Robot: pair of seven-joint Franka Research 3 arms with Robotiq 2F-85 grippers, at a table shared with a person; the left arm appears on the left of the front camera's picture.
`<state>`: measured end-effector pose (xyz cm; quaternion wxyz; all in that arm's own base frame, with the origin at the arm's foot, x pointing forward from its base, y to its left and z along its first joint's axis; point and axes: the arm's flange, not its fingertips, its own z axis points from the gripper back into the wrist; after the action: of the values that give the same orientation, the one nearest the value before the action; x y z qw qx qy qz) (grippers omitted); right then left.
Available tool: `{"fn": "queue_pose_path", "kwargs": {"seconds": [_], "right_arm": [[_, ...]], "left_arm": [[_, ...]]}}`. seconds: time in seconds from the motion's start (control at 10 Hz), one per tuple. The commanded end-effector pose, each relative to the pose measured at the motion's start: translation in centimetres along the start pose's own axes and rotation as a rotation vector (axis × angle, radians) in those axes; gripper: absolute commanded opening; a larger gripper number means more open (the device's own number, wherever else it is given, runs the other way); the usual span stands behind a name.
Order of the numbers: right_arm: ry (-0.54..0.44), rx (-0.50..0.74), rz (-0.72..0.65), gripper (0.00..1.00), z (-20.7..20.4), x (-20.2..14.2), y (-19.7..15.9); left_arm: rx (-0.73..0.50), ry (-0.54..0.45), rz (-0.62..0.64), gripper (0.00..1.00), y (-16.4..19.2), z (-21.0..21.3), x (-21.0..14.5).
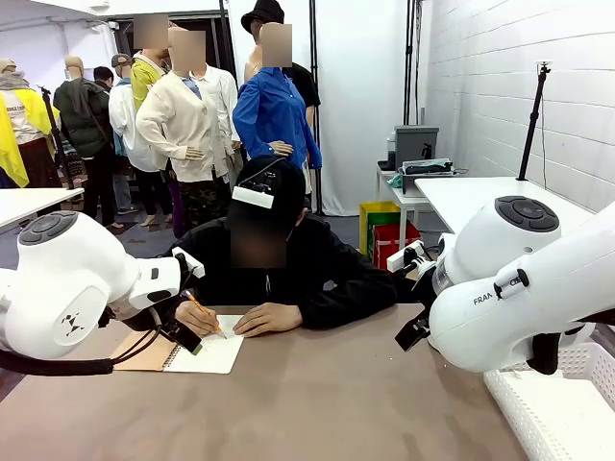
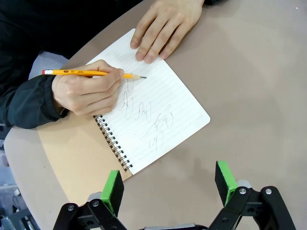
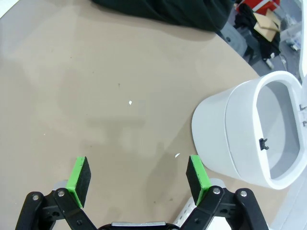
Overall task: Sort the paper based on its condition.
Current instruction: If a person hands you a paper, place it in the Organizing basket , and if it's crumpled, put it in the Trash can.
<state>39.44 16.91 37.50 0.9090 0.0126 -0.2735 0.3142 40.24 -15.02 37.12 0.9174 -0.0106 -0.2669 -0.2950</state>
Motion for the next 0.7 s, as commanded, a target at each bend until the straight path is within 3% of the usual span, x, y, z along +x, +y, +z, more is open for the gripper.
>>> {"fn": "queue_pose_path", "kwargs": {"seconds": [0.0, 0.4, 0.6], "right_arm": [[0.025, 0.058, -0.044, 1.0, 0.3, 0.7, 1.8], [0.097, 0.158, -0.122, 1.0, 2.1, 1.9, 1.7], [0.088, 0.188, -0.123, 1.0, 3.0, 3.5, 1.2]], "left_arm": [[0.0, 0.0, 0.0, 1.0, 0.0, 0.0, 0.0], [0.09, -0.103, -0.093, 1.0, -2.4, 1.5, -0.3], [0.144, -0.155, -0.172, 1.0, -4.1, 2.8, -0.4]]}}
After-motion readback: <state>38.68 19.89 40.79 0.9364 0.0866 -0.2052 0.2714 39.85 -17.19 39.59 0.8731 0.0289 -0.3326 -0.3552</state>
